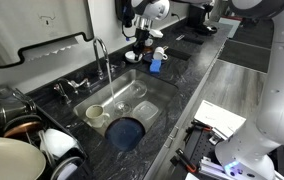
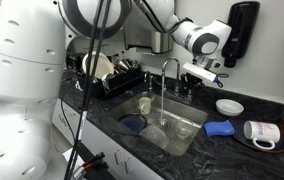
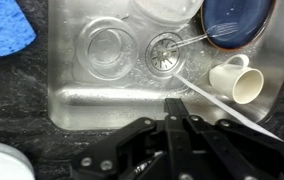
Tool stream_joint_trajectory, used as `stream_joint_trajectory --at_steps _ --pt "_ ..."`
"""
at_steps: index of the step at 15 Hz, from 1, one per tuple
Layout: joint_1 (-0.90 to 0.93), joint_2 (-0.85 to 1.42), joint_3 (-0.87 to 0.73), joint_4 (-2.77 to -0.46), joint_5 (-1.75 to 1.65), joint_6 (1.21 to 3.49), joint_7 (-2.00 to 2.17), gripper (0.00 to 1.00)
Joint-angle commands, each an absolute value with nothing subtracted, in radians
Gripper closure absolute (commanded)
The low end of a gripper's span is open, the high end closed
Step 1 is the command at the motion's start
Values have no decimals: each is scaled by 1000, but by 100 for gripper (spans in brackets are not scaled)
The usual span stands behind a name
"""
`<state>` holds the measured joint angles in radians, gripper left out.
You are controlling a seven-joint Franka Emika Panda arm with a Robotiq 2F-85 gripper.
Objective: Close the tap
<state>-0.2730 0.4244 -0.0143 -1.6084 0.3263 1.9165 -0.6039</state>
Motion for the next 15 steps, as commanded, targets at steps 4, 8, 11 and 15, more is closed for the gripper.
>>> stream_joint_trajectory --at_steps 4,8,11,15 --pt "-282 407 21 -1660 494 1926 -669 100" --pt "-258 412 37 -1692 549 2003 -684 100" --pt "-235 417 49 -1722 558 2122 -684 100" --pt "-211 427 58 -1750 529 2293 -678 100"
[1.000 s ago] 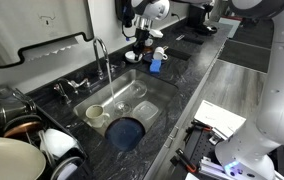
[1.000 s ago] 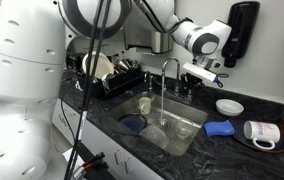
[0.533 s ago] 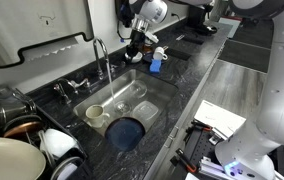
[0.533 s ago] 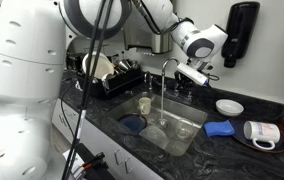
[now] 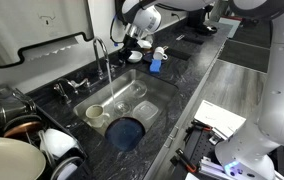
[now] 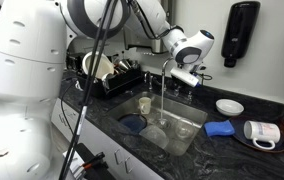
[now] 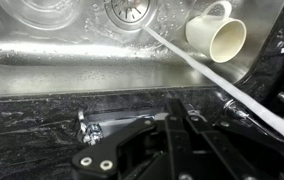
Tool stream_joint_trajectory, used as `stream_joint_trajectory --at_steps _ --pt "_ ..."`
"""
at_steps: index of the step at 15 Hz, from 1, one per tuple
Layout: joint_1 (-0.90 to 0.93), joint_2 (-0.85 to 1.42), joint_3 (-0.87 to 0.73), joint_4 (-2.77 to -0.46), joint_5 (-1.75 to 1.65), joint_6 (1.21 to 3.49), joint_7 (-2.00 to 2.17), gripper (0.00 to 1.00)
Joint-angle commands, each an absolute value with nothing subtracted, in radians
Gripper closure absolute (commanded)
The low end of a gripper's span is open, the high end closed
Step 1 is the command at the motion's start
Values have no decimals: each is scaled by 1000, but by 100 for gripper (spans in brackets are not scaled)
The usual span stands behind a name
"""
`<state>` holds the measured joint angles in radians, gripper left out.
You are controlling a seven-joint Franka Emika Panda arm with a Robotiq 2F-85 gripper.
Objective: Close the tap
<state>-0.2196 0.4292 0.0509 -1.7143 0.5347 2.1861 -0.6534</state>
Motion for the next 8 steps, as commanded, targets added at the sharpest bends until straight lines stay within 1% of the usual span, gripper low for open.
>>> stream_joint_trajectory --at_steps 1,3,8 --pt "-206 431 58 -1755 520 2336 -675 100" --pt "-202 436 57 -1761 497 2400 -667 100" --pt "-200 461 43 -1749 371 2450 -615 100"
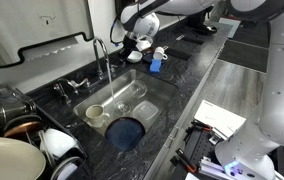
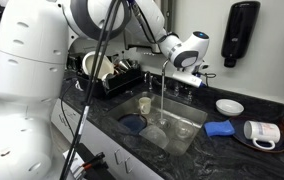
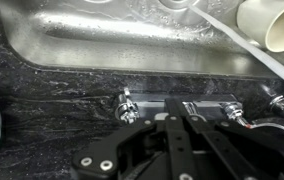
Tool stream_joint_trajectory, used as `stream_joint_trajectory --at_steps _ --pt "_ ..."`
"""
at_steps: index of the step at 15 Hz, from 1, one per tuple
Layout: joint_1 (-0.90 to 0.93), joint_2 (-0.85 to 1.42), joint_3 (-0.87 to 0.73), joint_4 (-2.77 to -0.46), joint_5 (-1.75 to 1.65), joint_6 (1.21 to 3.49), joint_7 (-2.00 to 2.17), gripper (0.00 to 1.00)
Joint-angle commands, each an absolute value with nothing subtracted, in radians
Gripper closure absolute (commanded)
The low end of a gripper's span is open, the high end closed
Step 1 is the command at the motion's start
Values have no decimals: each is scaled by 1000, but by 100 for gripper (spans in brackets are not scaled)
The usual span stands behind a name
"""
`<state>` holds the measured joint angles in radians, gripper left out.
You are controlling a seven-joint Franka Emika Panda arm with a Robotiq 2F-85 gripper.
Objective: Close the tap
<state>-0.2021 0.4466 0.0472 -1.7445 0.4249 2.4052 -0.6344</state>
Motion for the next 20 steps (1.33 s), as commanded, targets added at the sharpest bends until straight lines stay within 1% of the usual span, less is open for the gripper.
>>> stream_joint_trajectory --at_steps 1,4,7,11,13,15,20 --pt "-200 469 44 -1748 352 2469 -609 100" --pt "-200 499 54 -1748 320 2582 -599 100" --pt "-210 543 82 -1748 324 2765 -594 100" --pt "-205 610 84 -1746 238 2987 -516 100" --pt "-213 628 79 -1739 171 2998 -447 100" --pt "-243 624 104 -1736 138 2942 -410 100" --pt "-350 596 214 -1728 166 2845 -448 100"
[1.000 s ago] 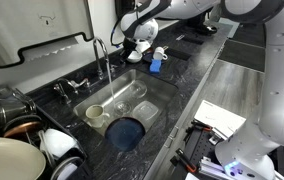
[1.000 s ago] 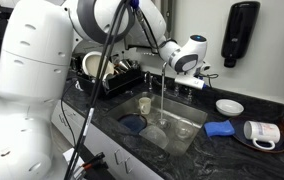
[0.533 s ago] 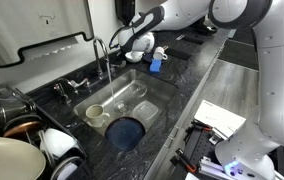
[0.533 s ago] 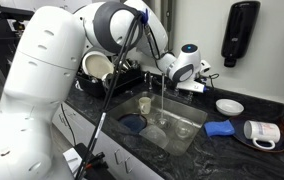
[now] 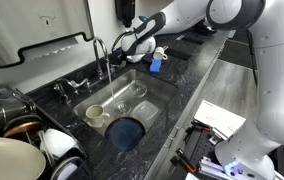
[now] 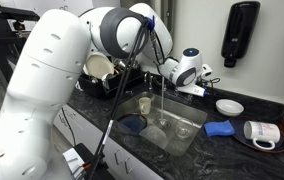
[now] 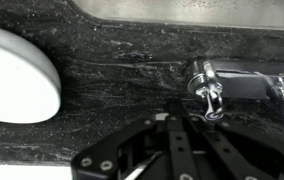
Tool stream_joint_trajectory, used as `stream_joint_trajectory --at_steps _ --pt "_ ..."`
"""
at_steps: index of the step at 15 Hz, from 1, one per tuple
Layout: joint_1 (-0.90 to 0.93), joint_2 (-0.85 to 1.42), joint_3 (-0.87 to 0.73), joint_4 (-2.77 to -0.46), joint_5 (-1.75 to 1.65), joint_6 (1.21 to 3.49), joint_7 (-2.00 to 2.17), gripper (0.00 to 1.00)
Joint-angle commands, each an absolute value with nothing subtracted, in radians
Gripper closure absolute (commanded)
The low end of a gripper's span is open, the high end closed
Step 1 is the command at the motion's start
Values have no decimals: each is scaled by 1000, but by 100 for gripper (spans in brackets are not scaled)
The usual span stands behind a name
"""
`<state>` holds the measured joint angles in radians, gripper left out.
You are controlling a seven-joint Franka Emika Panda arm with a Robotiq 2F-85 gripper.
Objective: Close the tap
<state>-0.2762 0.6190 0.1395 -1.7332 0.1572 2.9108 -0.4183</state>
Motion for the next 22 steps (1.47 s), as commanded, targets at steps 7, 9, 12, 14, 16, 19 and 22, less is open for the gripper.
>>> stream_joint_trajectory --at_steps 7,9,12,14,16,19,22 --pt "-440 559 305 -1719 229 2671 -560 100" --pt "-445 541 301 -1716 255 2605 -604 100" --pt "-440 518 280 -1705 302 2520 -676 100" --pt "-442 510 276 -1695 345 2478 -736 100" --pt "-430 500 258 -1691 376 2430 -776 100" --pt "-392 485 201 -1693 352 2361 -774 100" --pt "-355 483 149 -1699 335 2396 -751 100"
